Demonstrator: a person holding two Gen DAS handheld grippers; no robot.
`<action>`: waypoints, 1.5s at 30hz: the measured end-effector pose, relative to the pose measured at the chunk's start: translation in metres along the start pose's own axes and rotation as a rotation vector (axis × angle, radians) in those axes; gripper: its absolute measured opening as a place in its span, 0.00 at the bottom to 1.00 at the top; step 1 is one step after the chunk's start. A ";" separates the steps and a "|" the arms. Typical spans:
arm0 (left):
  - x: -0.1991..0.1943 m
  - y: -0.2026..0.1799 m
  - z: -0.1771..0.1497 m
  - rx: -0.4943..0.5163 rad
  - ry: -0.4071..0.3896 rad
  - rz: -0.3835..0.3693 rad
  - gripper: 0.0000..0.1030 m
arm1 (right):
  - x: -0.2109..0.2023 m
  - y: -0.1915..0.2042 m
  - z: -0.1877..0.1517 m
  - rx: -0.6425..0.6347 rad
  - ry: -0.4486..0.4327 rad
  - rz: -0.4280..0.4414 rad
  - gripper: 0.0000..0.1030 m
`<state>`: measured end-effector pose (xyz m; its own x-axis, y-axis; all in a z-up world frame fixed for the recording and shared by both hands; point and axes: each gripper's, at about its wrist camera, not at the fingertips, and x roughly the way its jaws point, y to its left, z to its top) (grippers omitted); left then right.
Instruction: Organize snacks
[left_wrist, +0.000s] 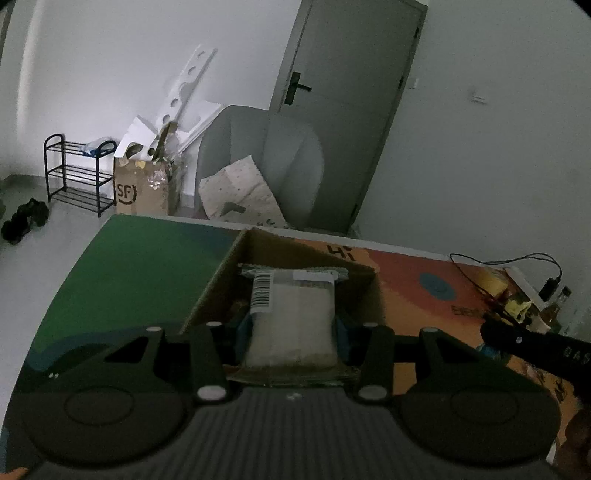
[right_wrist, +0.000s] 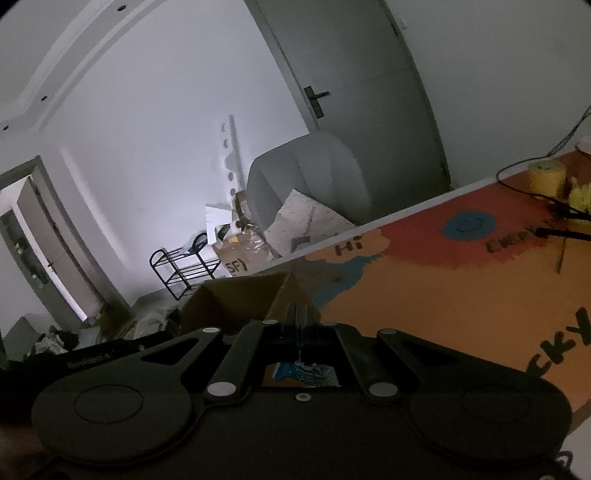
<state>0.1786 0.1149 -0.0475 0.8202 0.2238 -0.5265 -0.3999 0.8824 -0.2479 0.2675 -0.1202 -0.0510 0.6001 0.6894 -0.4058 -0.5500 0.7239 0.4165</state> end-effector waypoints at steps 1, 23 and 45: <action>0.001 0.002 0.000 -0.003 0.004 -0.002 0.44 | 0.002 0.003 0.001 -0.003 0.000 0.001 0.00; -0.003 0.041 0.015 -0.089 -0.028 -0.002 0.63 | 0.050 0.065 0.027 -0.101 0.017 0.070 0.00; 0.006 0.037 0.017 -0.072 -0.006 0.022 0.90 | 0.042 0.042 0.023 -0.057 0.041 -0.005 0.49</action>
<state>0.1756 0.1562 -0.0466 0.8128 0.2457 -0.5282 -0.4465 0.8450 -0.2942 0.2830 -0.0614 -0.0322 0.5792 0.6855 -0.4411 -0.5803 0.7268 0.3675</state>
